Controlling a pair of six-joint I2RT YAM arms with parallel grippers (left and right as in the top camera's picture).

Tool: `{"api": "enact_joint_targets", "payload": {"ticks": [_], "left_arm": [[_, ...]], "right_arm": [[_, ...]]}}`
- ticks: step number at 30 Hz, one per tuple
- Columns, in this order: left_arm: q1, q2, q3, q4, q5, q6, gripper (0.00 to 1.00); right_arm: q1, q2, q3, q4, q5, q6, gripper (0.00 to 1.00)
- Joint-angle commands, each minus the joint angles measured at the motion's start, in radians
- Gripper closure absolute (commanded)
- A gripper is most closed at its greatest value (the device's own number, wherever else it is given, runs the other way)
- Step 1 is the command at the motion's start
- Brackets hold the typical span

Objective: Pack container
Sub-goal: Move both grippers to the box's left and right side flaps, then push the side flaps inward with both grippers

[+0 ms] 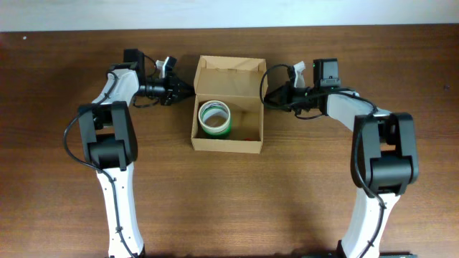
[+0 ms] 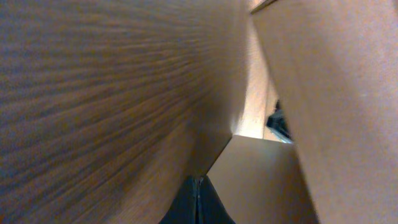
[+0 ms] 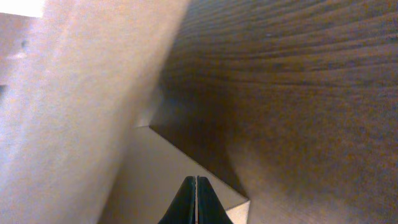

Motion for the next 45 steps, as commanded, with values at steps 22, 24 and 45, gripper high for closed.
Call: {"api": "enact_joint_targets", "payload": {"ticks": [22, 24, 45], "left_arm": [[-0.012, 0.021, -0.001, 0.170, 0.217, -0.141, 0.99], [-0.012, 0.021, -0.001, 0.209, 0.269, -0.167, 0.99], [-0.005, -0.051, 0.006, 0.250, 0.310, -0.214, 0.98]], "right_arm": [[0.005, 0.080, 0.006, 0.330, -0.234, 0.091, 0.96], [0.005, 0.080, 0.006, 0.344, -0.240, 0.101, 0.96], [0.011, 0.066, 0.087, 0.320, -0.318, 0.206, 0.96]]}}
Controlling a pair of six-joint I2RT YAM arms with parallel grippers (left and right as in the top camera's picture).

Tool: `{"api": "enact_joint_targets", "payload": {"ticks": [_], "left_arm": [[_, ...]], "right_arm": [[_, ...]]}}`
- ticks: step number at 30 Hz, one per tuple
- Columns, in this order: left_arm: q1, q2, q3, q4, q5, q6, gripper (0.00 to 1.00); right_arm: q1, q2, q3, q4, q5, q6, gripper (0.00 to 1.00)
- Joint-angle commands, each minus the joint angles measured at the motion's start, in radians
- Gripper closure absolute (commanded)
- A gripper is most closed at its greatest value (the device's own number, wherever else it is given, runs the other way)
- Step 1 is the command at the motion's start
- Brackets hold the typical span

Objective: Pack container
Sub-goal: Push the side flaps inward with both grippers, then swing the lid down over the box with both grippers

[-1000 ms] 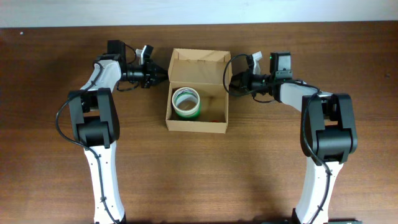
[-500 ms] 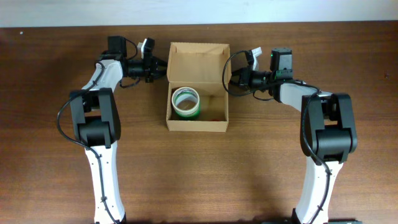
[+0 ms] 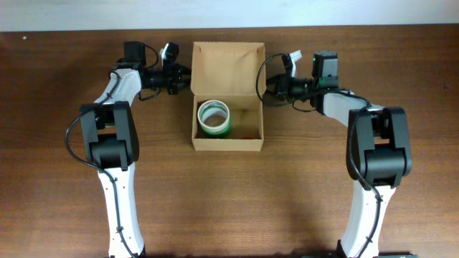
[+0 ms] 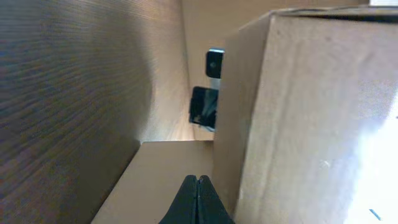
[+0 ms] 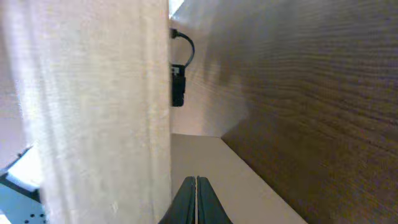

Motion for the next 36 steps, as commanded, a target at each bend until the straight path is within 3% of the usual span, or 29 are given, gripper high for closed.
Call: {"api": "enact_joint_targets", "payload": {"ticks": [1, 7, 14, 20, 25, 36], "left_arm": [[0.006, -0.080, 0.006, 0.003, -0.087, -0.003, 0.99], [0.006, -0.162, 0.006, -0.007, -0.186, -0.003, 0.98], [-0.013, -0.192, 0.006, -0.056, -0.226, -0.001, 0.98], [-0.023, -0.218, 0.007, -0.183, -0.315, 0.102, 0.98], [-0.023, -0.270, 0.007, -0.324, -0.407, 0.220, 0.98], [-0.023, -0.383, 0.007, -0.444, -0.495, 0.284, 0.98]], "right_arm": [[0.020, -0.016, 0.063, -0.031, -0.023, 0.024, 0.96], [0.066, -0.025, 0.163, -0.232, 0.086, 0.029, 0.96], [0.110, -0.025, 0.310, -0.430, 0.158, -0.070, 0.96], [0.108, -0.025, 0.399, -0.586, 0.179, -0.157, 0.96], [0.112, -0.025, 0.490, -0.808, 0.235, -0.316, 0.96], [0.122, -0.027, 0.692, -1.123, 0.298, -0.500, 0.96]]}}
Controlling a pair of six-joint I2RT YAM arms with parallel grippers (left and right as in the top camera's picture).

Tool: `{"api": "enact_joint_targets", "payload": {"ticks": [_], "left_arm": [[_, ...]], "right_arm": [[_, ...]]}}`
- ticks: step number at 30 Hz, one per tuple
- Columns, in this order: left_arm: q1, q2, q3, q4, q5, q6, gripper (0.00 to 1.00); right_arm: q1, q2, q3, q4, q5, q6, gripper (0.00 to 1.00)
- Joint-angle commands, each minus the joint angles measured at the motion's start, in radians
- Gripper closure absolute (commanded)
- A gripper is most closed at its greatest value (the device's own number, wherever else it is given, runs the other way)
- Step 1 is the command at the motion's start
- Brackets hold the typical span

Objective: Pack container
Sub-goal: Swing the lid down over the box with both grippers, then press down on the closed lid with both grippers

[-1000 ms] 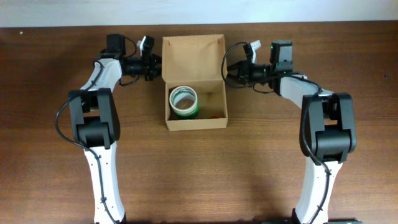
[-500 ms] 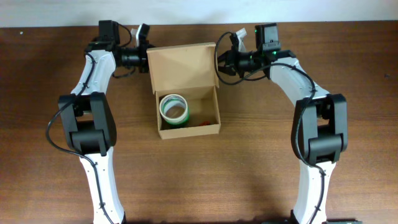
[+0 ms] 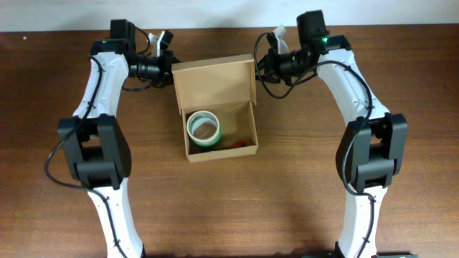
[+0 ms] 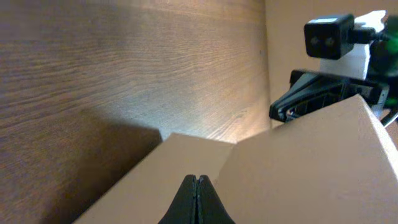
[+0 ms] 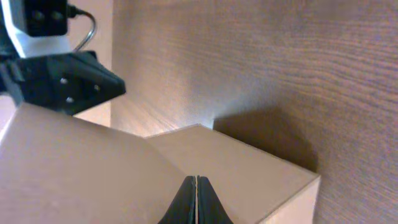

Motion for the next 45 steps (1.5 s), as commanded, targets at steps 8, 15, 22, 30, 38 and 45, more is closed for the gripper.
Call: {"api": "enact_joint_targets", "payload": {"ticks": [8, 15, 22, 30, 38, 45], "left_arm": [[-0.010, -0.101, 0.005, -0.097, -0.077, 0.099, 0.99], [-0.010, -0.101, 0.005, -0.114, -0.087, 0.105, 0.99], [-0.034, -0.102, 0.005, -0.193, -0.107, 0.125, 0.98], [-0.089, -0.174, 0.005, -0.324, -0.374, 0.171, 0.98], [-0.178, -0.317, 0.005, -0.460, -0.753, 0.131, 0.98], [-0.280, -0.361, -0.002, -0.546, -0.893, 0.101, 0.98]], "right_arm": [[0.019, -0.028, 0.174, -0.194, 0.143, -0.142, 0.96], [0.020, -0.028, 0.174, -0.234, 0.153, -0.167, 0.96], [0.024, -0.029, 0.174, -0.289, 0.153, -0.199, 0.96], [0.066, -0.090, 0.174, -0.426, 0.352, -0.246, 0.96], [0.144, -0.219, 0.174, -0.592, 0.529, -0.239, 0.96], [0.245, -0.247, 0.164, -0.694, 0.666, -0.227, 0.96]]}}
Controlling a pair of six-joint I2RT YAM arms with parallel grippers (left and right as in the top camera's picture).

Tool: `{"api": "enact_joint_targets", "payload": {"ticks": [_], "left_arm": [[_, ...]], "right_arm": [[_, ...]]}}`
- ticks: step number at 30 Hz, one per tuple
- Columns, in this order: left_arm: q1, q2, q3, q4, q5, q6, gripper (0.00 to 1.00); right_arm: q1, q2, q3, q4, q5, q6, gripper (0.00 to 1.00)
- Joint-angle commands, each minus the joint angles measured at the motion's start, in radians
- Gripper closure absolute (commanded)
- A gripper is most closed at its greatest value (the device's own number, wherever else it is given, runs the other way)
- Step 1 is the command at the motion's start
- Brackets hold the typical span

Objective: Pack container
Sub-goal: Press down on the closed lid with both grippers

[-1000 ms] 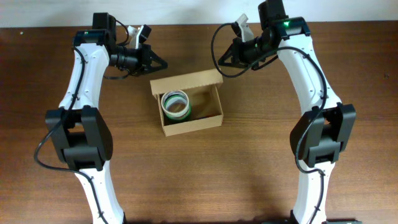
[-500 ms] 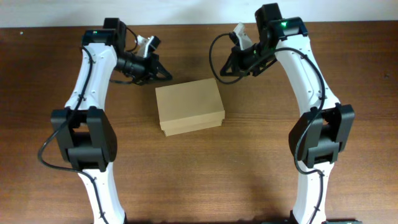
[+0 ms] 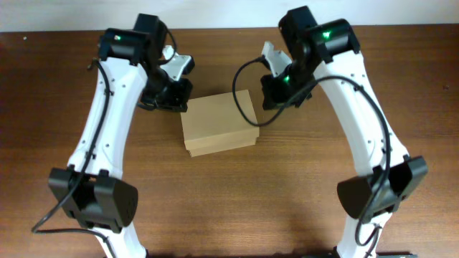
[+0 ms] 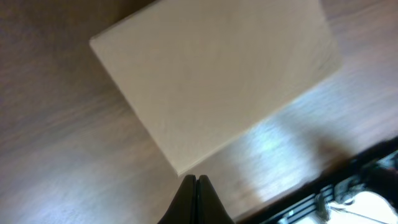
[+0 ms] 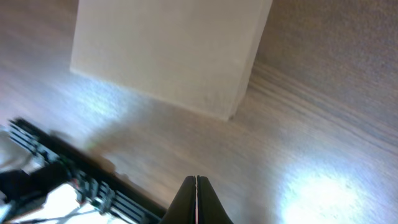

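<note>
The cardboard box (image 3: 217,122) lies closed on the table, its lid flat on top and its contents hidden. The left wrist view shows it from above as a pale slab (image 4: 211,81), and so does the right wrist view (image 5: 168,50). My left gripper (image 3: 181,97) hovers by the box's back left corner, shut with nothing in it; its fingertips (image 4: 196,180) are pressed together. My right gripper (image 3: 268,97) hovers by the back right corner, also shut and empty, fingertips (image 5: 196,180) together.
The wooden table (image 3: 323,179) stretches all round the box. A pale wall strip (image 3: 229,13) runs along its far edge. Both arms arch high over the table from their bases near the front edge.
The lid, which leaned over the open box with the tape roll showing, now lies flat and closed. Both shut grippers have moved from behind the lid to above the box's back corners.
The box first stood open with a green and white tape roll inside, both shut grippers at the sides of its lid. Then the lid stood upright, then leaned forward over the box, which had shifted slightly left. Now the box is closed.
</note>
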Motion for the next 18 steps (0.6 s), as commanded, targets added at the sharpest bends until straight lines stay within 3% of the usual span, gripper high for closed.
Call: {"api": "enact_joint_targets", "payload": {"ticks": [1, 8, 18], "left_arm": [[-0.048, -0.008, -0.007, -0.011, -0.143, -0.035, 0.98], [-0.092, -0.008, -0.124, 0.012, -0.197, -0.075, 0.98], [-0.092, -0.008, -0.415, 0.195, -0.196, -0.091, 0.98]], "right_arm": [[0.060, -0.002, -0.005, 0.000, 0.097, -0.003, 0.96], [0.102, 0.000, -0.107, 0.053, 0.158, 0.024, 0.96], [0.102, 0.002, -0.346, 0.249, 0.161, 0.047, 0.96]]}}
